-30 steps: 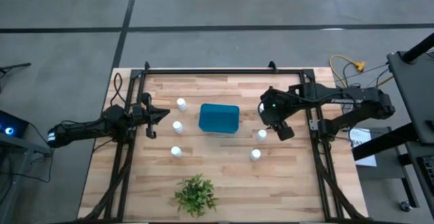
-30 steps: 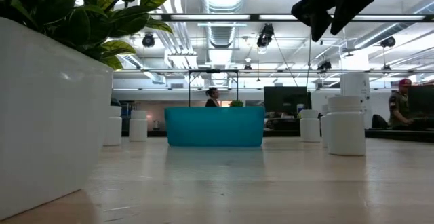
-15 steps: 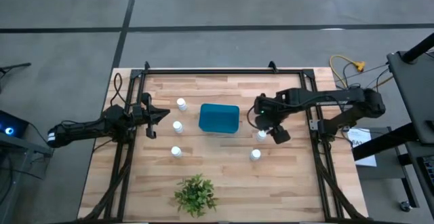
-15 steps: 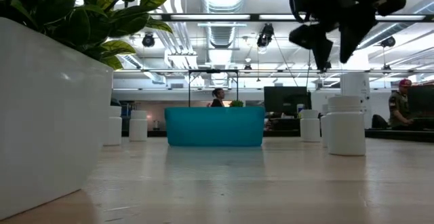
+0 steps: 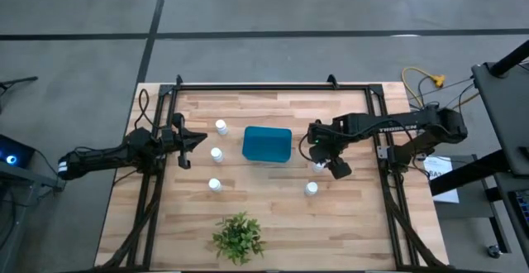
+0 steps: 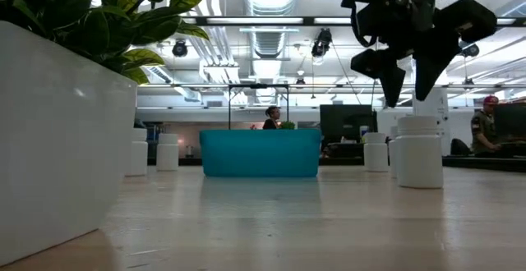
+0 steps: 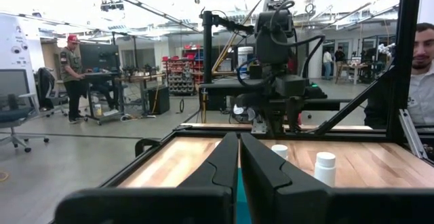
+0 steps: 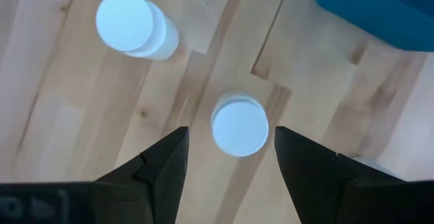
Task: Pick and place pill bottles into a basket
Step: Put the white medicine bottle into the blue bin
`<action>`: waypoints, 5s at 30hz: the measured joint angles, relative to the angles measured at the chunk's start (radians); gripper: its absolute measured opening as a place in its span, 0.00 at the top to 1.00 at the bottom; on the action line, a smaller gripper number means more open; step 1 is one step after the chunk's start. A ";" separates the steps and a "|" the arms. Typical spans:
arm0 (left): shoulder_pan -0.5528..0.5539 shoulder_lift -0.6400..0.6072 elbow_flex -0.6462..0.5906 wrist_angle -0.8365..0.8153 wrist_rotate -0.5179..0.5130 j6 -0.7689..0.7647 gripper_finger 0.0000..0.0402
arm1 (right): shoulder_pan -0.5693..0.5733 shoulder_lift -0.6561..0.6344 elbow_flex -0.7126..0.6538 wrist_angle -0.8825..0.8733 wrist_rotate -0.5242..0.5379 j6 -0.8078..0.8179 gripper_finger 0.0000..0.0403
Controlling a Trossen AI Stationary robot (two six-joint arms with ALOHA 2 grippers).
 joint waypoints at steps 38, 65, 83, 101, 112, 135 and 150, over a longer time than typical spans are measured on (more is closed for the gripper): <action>0.000 0.002 0.000 0.001 0.000 0.000 1.00 | 0.006 0.243 -0.065 0.142 0.021 -0.023 0.48; 0.000 0.002 0.000 0.002 0.000 0.000 1.00 | 0.006 0.228 -0.048 0.120 0.021 -0.037 0.58; 0.000 0.002 0.000 0.002 0.000 0.000 1.00 | 0.003 0.227 0.163 -0.012 0.080 -0.032 0.59; 0.000 0.001 0.000 0.004 -0.001 0.002 1.00 | -0.063 0.327 0.498 -0.084 0.141 0.150 0.59; 0.000 0.000 0.000 0.004 -0.027 0.002 1.00 | -0.125 0.517 0.738 -0.123 0.225 0.317 0.59; 0.000 0.002 0.000 0.000 -0.027 -0.007 1.00 | -0.141 0.759 0.964 -0.285 0.254 0.409 0.59; 0.000 0.002 0.000 0.001 -0.027 -0.007 1.00 | -0.142 0.756 0.772 -0.154 0.226 0.385 0.59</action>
